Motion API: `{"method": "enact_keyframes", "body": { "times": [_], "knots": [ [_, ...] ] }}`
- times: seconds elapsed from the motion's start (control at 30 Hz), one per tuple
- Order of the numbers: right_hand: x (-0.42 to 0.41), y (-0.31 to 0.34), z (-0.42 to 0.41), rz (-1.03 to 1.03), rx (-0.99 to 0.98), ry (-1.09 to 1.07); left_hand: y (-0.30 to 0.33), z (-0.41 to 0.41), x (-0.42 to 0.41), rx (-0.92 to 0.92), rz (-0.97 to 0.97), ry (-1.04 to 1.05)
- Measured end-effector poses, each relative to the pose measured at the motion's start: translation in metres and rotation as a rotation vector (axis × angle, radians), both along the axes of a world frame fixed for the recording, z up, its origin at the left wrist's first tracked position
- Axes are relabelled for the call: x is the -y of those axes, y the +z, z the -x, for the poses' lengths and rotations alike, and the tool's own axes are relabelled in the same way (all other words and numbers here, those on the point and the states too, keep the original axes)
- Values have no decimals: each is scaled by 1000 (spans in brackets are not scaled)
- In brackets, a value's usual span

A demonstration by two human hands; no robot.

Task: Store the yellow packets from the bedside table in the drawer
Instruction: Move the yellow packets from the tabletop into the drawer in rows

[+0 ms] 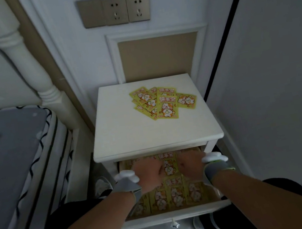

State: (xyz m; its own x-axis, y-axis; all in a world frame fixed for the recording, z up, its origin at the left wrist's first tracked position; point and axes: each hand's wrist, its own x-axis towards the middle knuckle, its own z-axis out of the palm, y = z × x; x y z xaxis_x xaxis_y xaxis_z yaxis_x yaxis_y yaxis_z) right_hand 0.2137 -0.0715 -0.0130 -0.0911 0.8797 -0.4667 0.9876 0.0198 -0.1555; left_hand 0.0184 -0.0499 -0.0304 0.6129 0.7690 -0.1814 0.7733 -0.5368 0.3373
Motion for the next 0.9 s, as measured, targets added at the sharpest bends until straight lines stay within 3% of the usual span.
{"method": "enact_keyframes", "body": {
  "times": [0.13,0.33,0.63,0.9],
  "knots": [
    [-30,35,-6,-205,18,29,31,-6,-29,97,-263,46],
    [-88,35,-23,-296,106,-62,38,-20,-82,152,-377,165],
    [-165,-4,-53,-207,119,-216,9,-87,-153,68,-320,100],
    [-161,-22,-74,-324,156,-260,-16,-106,-153,-20,-273,74]
  ]
}}
